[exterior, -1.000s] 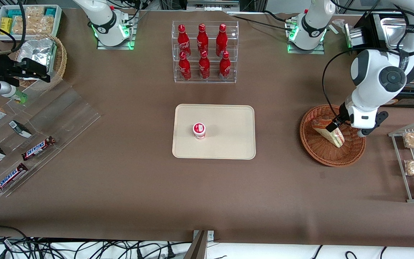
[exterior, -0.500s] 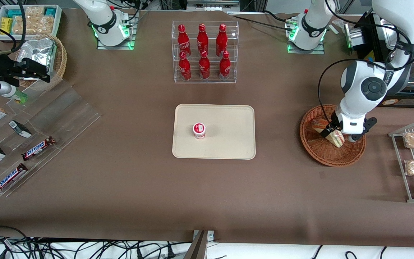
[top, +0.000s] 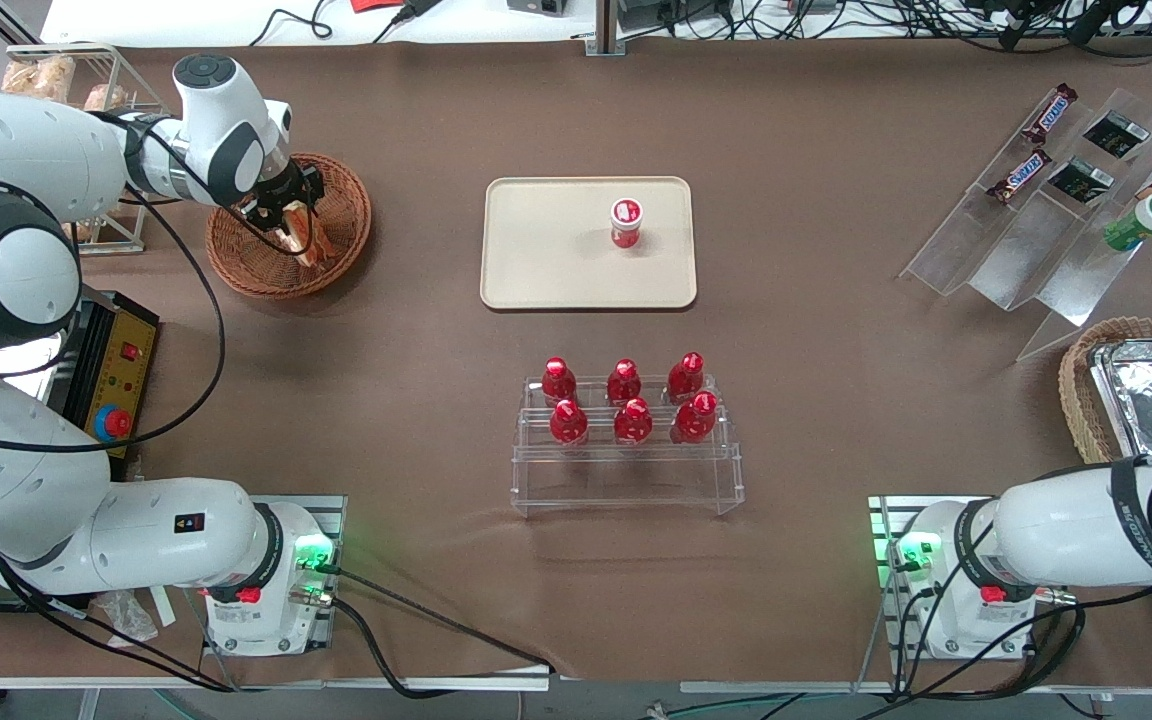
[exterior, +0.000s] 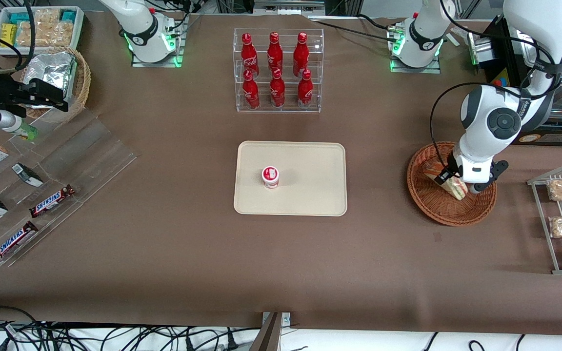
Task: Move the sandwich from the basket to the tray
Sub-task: 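Lower the left gripper and close it on the wrapped sandwich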
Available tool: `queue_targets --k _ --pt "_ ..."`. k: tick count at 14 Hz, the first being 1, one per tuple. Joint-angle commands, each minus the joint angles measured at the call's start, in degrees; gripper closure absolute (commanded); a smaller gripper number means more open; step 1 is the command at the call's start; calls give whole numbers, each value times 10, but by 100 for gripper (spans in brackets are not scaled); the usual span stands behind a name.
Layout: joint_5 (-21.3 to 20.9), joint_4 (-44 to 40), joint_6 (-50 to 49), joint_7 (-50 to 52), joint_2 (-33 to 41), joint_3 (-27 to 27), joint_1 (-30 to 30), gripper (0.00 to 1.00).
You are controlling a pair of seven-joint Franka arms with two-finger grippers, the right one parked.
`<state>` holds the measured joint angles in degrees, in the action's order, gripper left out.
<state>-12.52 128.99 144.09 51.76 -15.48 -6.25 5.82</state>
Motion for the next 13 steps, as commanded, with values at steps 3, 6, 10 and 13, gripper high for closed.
queue_targets --k 3,6,10,13 --pt "-38 -1 -3 5 -1 -2 1 100" --pt "-37 -21 -60 -23 20 -2 2 100" --pt "-8 -97 -176 -73 37 -6 -3 100" --pt "32 -166 -262 -119 38 -19 -5 100"
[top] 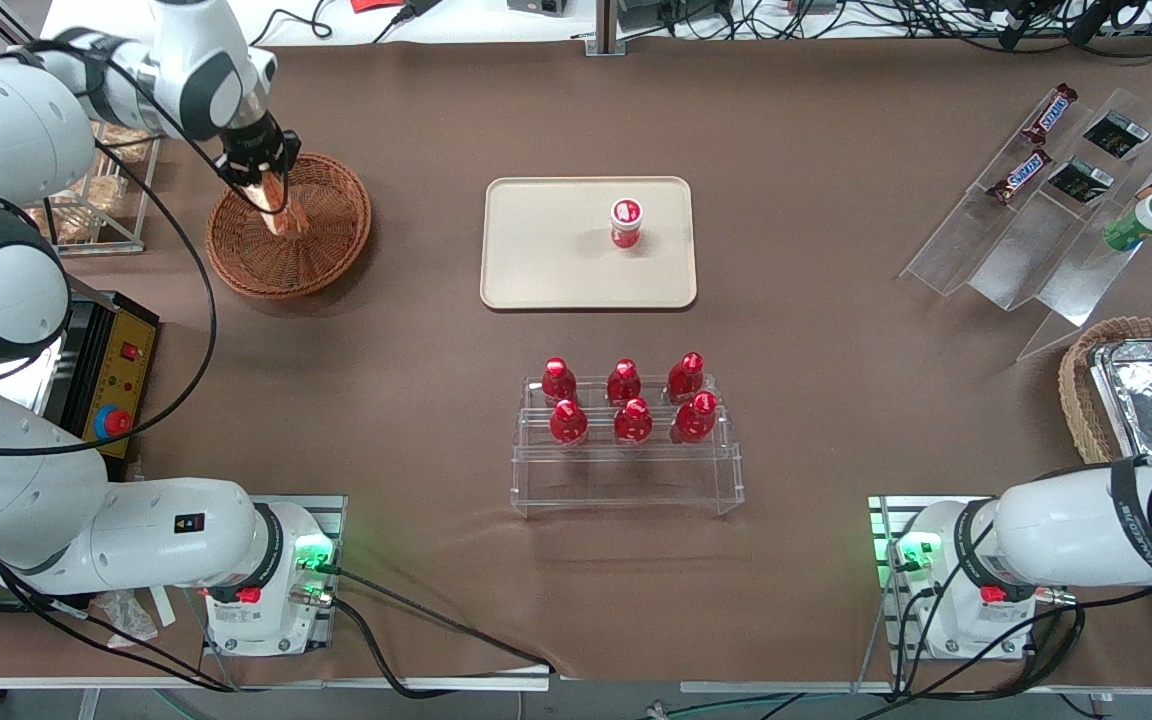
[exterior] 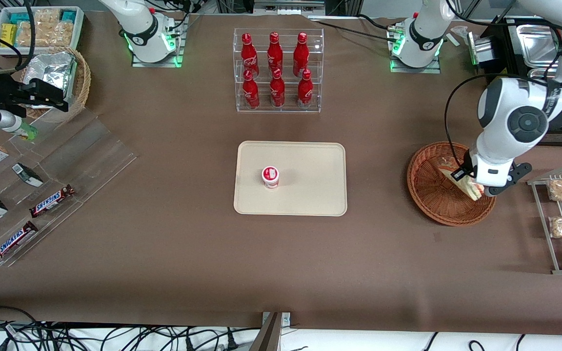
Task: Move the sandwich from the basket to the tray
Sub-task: 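Lift the sandwich and carry it with the left gripper to the tray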
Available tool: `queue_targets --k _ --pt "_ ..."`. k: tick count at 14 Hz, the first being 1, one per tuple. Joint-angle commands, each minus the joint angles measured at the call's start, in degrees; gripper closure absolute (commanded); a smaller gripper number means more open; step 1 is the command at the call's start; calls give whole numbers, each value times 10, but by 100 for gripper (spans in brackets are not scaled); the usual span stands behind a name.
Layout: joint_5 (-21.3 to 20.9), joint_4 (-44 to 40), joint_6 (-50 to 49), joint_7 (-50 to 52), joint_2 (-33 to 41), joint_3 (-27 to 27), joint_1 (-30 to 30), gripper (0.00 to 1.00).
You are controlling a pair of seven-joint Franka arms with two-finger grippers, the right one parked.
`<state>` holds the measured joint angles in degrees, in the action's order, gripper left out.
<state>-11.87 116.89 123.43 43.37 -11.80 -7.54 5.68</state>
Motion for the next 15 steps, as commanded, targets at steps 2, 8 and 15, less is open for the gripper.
queue_targets --k 2,8,15 --pt "31 -74 -88 -37 -1 -33 -3 100" --pt "66 -175 -156 -39 -16 -135 -7 100" --pt "107 -192 -144 -214 -30 -231 -9 100"
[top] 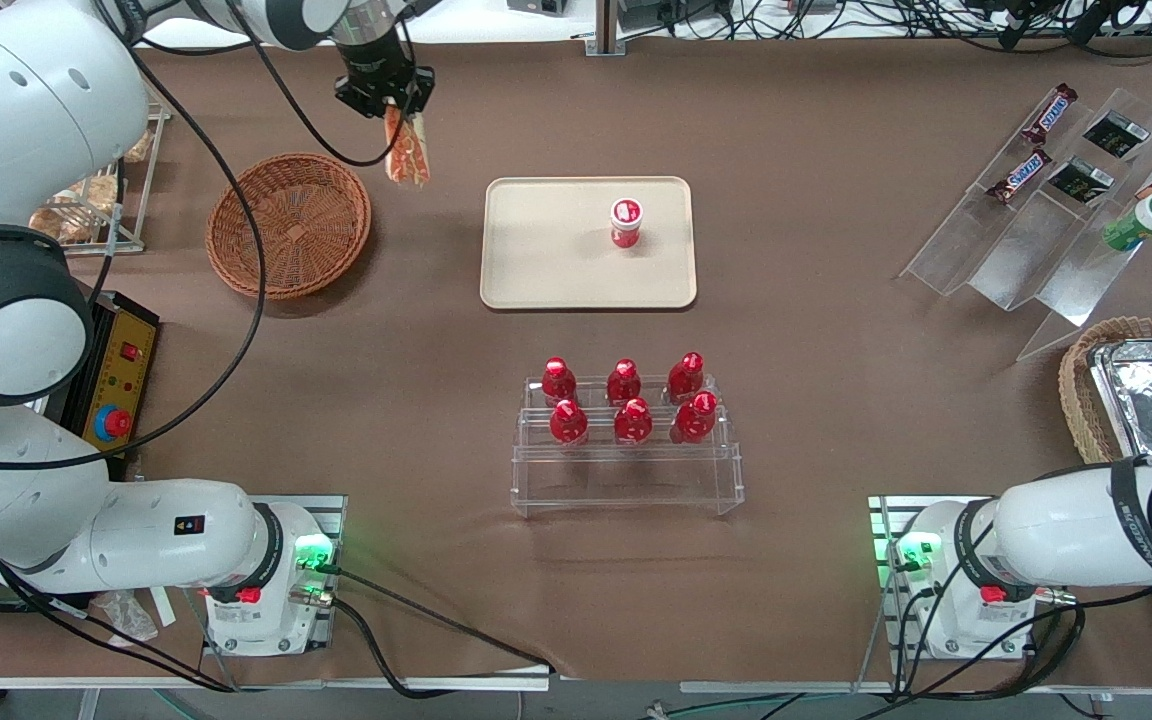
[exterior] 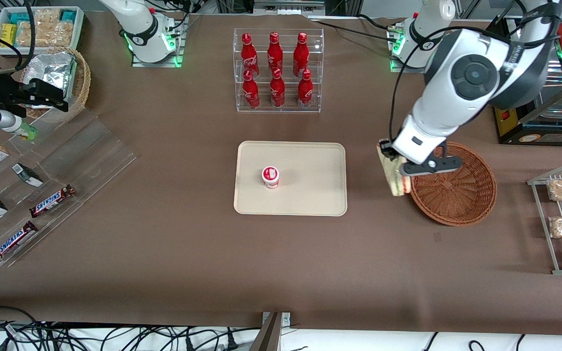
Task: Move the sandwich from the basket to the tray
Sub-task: 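Lift the sandwich and carry it with the left gripper to the tray, then lower the sandwich onto the tray beside the small bottle and open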
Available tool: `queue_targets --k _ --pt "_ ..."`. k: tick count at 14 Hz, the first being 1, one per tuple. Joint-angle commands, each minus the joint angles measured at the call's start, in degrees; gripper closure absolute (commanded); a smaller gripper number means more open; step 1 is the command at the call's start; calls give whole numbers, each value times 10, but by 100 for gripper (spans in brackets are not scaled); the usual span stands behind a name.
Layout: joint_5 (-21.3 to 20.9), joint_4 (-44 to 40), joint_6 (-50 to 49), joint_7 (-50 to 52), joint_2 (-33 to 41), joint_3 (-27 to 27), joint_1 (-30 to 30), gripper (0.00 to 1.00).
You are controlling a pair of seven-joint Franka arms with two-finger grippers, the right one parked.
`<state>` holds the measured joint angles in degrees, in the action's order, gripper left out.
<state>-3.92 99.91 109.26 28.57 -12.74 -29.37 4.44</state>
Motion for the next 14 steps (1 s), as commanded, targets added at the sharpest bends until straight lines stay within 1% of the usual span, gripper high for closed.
queue_targets --k 1,2,5,8,12,14 --pt "49 -32 -4 -84 -27 -16 2 100" --pt "54 -39 -4 -93 -36 -23 -7 100" --pt "48 -39 13 -85 -67 -22 -46 100" --pt "43 -36 58 -36 -105 -19 -77 100" --pt "-14 -30 115 20 -159 -19 -101 100" --pt "-60 -30 130 65 -183 -19 -114 100"
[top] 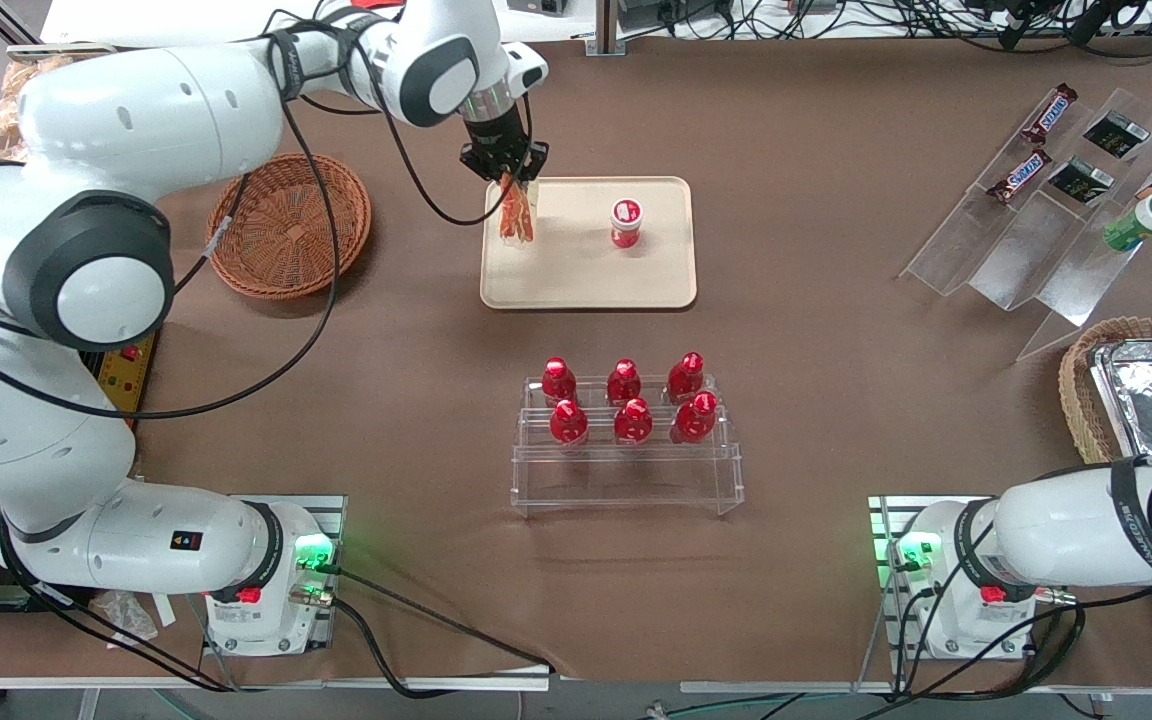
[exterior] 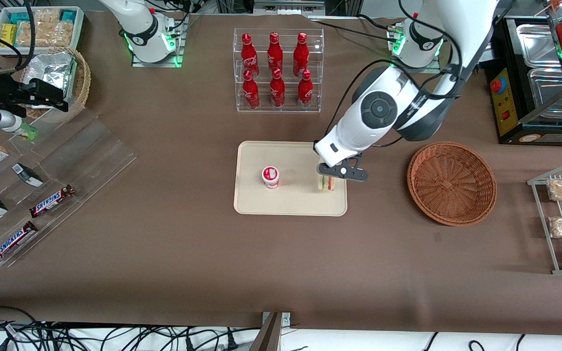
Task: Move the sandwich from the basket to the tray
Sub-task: 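Lower the sandwich onto the tray beside the small bottle and open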
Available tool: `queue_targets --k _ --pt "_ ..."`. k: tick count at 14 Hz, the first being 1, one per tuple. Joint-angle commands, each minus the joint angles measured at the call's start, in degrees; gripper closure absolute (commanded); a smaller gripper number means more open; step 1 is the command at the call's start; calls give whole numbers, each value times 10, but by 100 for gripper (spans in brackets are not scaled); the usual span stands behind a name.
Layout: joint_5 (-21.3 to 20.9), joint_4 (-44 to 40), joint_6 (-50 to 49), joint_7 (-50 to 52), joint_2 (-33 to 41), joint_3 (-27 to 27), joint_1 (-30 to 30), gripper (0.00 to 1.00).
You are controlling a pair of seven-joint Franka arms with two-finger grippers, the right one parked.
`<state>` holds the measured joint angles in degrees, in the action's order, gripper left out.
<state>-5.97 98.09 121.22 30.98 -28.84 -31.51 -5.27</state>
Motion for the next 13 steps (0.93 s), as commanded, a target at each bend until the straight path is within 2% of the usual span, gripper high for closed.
queue_targets --k 1,4,9,12,13 --pt "-57 -11 15 54 -32 2 -19 100" --pt "-71 -11 31 64 -58 4 -29 100" --pt "-134 -13 44 97 -97 4 -40 100" --pt "-141 -12 60 112 -108 4 -40 100" --pt "-141 -12 60 116 -108 4 -40 84"
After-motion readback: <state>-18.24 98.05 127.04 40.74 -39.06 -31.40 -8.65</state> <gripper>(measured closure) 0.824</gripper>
